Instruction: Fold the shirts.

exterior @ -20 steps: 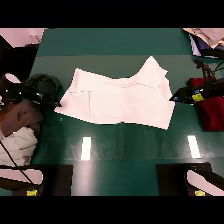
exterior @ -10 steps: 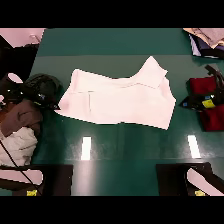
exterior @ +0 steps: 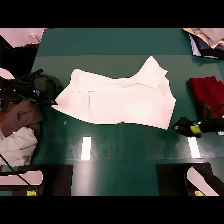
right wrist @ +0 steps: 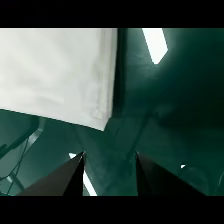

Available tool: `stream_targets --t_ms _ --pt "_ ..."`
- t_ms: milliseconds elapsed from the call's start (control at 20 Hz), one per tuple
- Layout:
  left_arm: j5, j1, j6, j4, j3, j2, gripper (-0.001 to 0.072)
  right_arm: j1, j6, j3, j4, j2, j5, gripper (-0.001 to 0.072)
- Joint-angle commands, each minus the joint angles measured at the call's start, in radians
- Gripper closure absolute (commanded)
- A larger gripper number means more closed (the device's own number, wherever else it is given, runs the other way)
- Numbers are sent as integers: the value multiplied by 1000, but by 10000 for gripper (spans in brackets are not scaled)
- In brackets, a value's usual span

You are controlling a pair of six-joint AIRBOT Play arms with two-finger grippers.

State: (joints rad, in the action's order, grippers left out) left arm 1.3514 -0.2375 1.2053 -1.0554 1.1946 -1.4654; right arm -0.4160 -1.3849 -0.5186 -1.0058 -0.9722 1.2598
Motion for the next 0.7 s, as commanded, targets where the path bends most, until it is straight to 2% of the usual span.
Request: stream_targets --t_ms 0,300,350,500,650 --pt "15 0 0 16 1 6 688 88 13 66 72 -35 -150 331" --pt "19 0 0 17 1 6 688 148 -7 -10 71 -93 -223 337" --pt "21 0 0 18 1 6 688 148 -7 -19 70 -104 -222 367" --pt "28 0 8 17 1 8 688 148 8 -26 69 -108 -213 692" --pt "-33 0 27 12 4 78 689 135 18 -48 69 -21 -217 692"
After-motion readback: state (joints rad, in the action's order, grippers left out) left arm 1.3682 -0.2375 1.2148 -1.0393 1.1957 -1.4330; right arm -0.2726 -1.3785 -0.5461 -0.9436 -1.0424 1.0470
